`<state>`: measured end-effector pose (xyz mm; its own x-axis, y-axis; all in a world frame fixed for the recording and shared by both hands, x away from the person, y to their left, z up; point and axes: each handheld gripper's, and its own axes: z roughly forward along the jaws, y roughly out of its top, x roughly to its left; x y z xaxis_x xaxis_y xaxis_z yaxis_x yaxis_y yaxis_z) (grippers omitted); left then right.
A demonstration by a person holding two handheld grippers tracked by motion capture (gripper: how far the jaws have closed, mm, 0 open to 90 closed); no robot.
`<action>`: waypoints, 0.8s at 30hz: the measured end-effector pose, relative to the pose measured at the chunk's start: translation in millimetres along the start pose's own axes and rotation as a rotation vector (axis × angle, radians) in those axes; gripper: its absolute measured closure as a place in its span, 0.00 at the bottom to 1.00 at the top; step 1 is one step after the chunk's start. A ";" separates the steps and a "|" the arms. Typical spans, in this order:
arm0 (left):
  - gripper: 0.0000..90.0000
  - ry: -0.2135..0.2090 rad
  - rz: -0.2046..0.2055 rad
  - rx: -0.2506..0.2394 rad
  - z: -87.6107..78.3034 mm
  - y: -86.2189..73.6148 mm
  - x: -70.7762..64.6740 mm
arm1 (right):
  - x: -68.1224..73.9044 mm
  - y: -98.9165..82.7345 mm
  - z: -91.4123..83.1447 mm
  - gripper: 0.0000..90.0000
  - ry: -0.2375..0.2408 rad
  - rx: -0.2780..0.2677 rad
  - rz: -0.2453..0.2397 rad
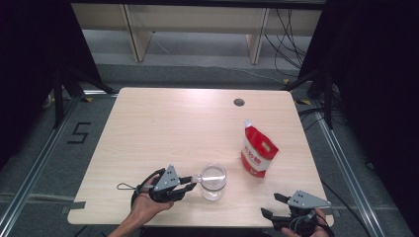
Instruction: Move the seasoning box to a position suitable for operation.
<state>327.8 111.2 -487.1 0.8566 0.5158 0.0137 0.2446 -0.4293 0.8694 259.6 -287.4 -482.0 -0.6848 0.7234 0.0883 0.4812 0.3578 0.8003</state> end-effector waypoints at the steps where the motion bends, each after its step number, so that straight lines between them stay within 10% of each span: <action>1: 0.82 0.001 0.002 0.000 0.0 -0.1 0.0 | 0.9 0.0 -0.7 0.33 -0.002 0.005 0.013; 24: 0.82 -0.031 0.015 -0.019 0.6 -1.6 -4.4 | 2.7 1.3 1.1 0.33 0.005 0.006 -0.013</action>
<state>323.9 109.2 -488.8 0.8740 0.4857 0.0118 0.2230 -0.4226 0.8784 259.0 -284.4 -481.4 -0.6939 0.7154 0.0812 0.4753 0.3705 0.7980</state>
